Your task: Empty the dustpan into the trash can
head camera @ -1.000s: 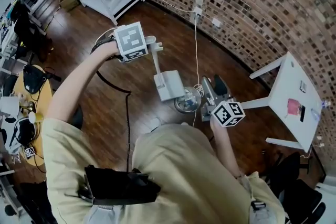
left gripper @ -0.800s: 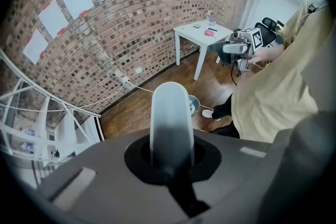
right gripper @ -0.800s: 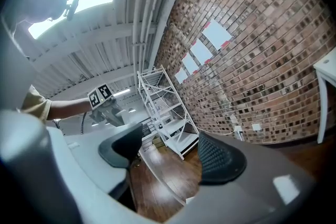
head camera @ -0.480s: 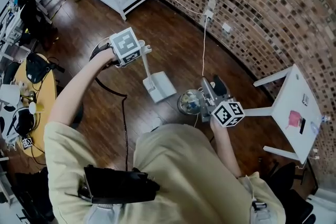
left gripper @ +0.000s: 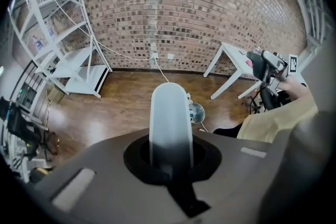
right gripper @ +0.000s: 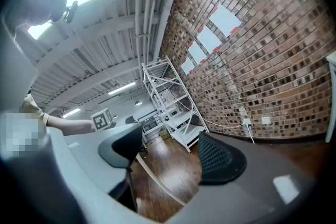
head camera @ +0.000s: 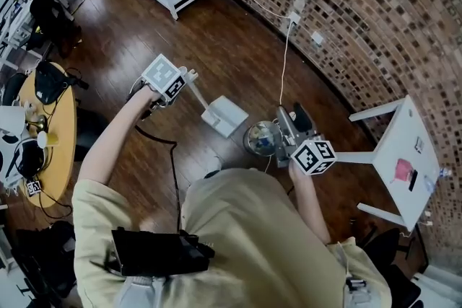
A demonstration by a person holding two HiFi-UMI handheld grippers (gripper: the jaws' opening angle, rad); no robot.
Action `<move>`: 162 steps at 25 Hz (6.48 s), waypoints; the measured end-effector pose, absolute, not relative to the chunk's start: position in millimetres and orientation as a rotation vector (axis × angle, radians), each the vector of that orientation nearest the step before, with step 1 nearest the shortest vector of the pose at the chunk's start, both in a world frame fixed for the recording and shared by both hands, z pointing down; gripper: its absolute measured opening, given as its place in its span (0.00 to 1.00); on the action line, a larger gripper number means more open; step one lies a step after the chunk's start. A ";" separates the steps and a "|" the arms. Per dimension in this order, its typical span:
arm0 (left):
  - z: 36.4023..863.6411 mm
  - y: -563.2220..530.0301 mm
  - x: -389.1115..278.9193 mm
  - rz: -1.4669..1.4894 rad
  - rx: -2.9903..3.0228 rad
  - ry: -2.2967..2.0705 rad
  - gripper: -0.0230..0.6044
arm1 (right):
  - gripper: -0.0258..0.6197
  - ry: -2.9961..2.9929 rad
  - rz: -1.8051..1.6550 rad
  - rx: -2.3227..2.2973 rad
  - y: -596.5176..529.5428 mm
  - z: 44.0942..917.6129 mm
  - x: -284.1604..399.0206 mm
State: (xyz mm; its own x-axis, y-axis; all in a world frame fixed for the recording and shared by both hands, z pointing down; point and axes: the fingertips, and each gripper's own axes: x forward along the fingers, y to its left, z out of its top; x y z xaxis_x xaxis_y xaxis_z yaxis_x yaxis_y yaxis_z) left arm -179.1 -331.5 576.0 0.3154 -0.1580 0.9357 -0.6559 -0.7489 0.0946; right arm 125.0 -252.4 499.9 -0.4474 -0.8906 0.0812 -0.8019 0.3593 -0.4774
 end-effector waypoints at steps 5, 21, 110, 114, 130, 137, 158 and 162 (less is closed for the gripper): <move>603.7 -326.5 -173.4 1.332 2.091 -0.785 0.04 | 0.54 2.432 -0.698 -1.525 -254.8 503.4 118.6; 699.9 -345.7 -168.9 1.233 2.025 -1.027 0.04 | 0.54 2.365 -0.712 -1.614 -249.3 512.0 140.3; 423.9 -252.9 -91.9 -0.001 2.798 -1.361 0.58 | 0.68 2.080 0.130 -2.215 -157.7 410.3 121.0; 417.3 -222.7 -84.7 -0.020 2.798 -1.400 0.59 | 0.75 2.115 0.118 -2.156 -129.6 408.9 129.7; 407.8 -26.8 -30.0 0.059 2.732 -1.540 0.60 | 0.78 2.143 0.135 -2.128 60.9 406.4 216.6; 388.1 -13.4 -36.2 0.007 2.754 -1.540 0.60 | 0.81 2.114 0.162 -2.137 73.9 380.2 193.6; 380.5 -10.3 -87.9 -0.034 2.766 -1.548 0.57 | 0.81 2.180 0.177 -2.109 54.2 375.0 118.8; 379.3 -11.9 -93.8 -0.044 2.760 -1.551 0.57 | 0.81 2.185 0.175 -2.110 53.0 375.5 114.3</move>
State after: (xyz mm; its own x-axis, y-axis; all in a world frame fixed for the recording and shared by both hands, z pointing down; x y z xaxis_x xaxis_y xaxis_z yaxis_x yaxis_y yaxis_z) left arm -93.8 -11.9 379.3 0.5198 -0.8535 -0.0359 -0.8542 -0.5199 -0.0078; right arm 114.3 53.0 375.5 -0.0353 -0.9879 -0.1508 -0.9993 0.0336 0.0138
